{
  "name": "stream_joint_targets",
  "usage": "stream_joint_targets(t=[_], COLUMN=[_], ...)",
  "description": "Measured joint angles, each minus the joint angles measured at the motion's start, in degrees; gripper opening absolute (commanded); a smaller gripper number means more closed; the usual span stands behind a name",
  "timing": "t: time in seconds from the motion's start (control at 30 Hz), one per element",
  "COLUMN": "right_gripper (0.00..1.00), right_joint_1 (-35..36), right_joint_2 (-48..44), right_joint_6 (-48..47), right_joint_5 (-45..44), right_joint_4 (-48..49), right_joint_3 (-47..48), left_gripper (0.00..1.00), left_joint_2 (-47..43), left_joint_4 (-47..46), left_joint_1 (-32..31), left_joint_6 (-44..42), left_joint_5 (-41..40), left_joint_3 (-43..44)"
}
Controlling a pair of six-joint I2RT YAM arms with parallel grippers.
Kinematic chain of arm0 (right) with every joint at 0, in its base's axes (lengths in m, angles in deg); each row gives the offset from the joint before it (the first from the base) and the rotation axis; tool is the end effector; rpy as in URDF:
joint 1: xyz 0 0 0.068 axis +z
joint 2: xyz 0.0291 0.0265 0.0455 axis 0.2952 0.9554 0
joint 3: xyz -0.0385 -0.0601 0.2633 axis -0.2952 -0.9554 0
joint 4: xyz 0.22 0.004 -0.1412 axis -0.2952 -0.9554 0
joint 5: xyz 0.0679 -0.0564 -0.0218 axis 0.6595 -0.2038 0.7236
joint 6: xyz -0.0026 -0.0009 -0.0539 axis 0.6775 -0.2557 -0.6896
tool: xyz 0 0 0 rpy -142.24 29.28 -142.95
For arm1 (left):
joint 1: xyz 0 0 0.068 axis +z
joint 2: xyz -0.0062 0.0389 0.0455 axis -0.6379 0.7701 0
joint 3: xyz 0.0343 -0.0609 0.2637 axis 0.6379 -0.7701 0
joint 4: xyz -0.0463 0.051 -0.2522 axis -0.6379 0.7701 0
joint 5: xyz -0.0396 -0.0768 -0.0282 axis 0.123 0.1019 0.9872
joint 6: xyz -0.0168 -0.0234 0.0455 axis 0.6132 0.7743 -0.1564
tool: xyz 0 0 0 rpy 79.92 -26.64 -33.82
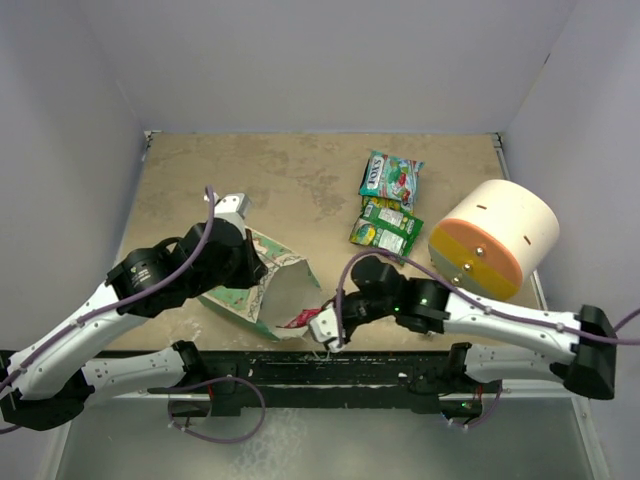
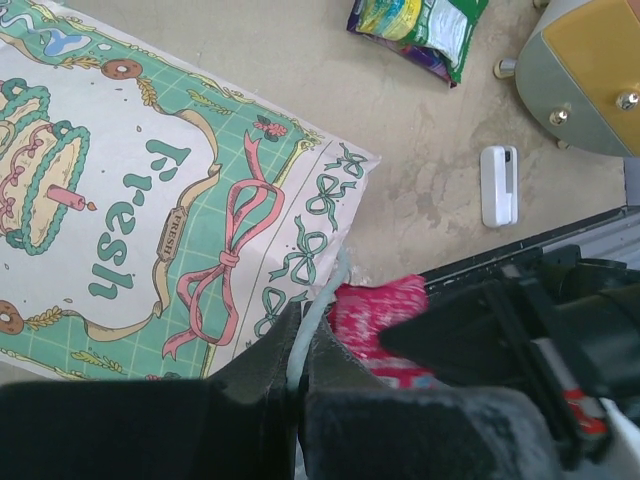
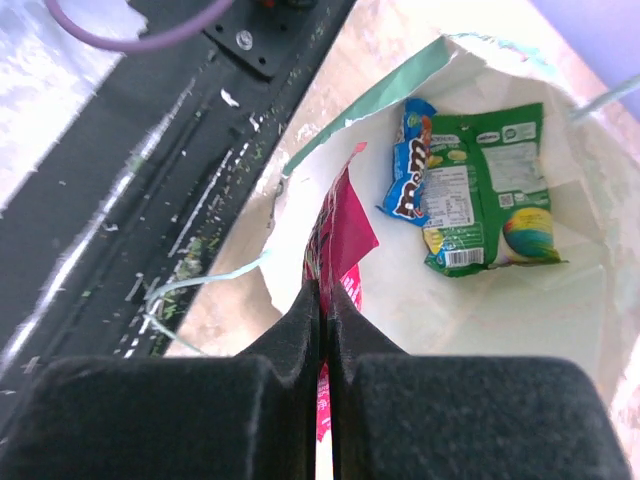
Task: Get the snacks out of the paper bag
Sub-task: Take out the snack from the paper bag, then place the snack at the center of the board.
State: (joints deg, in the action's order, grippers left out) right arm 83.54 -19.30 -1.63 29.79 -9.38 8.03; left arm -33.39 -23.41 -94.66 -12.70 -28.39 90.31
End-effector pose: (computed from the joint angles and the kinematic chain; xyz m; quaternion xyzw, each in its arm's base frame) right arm 0.0896 0.2454 0.2803 -0.7556 0.3490 0.2847 0.4756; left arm 0.0979 -0.1223 0.3918 -0.0061 0.9062 -0.2339 0.3522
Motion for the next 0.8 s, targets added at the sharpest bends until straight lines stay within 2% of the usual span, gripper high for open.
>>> stream_joint_targets(t=[0.2, 0.43, 0.6, 0.8], right_gripper=[0.0, 0.0, 0.0, 0.0], right_joint_1=[-0.42, -4.96, -14.99, -20.13], right_joint_2=[-14.38, -19.54, -24.17, -23.12], right_joint_6=[6.64, 10.64, 15.61, 20.68], right_joint_5=[-1.27, -10.38, -19.17, -31.71], right_joint_4=[-10.27, -20.31, -19.17, -12.96], right_joint_3=[2.34, 11.72, 9.55, 5.84], left_gripper=[0.0, 0.0, 0.0, 0.0], left_joint_2=[0.39, 1.49, 1.49, 1.9], left_joint_4=[-0.48, -1.14, -2.16, -2.51], left_joint_1=[0.0, 0.0, 0.0, 0.0], left_joint_6=[-0.02, -1.05, -2.23, -3.72], left_joint_5=[-0.2, 0.39, 0.83, 1.57], left_joint_3=[-0.39, -1.16, -1.27, -1.27])
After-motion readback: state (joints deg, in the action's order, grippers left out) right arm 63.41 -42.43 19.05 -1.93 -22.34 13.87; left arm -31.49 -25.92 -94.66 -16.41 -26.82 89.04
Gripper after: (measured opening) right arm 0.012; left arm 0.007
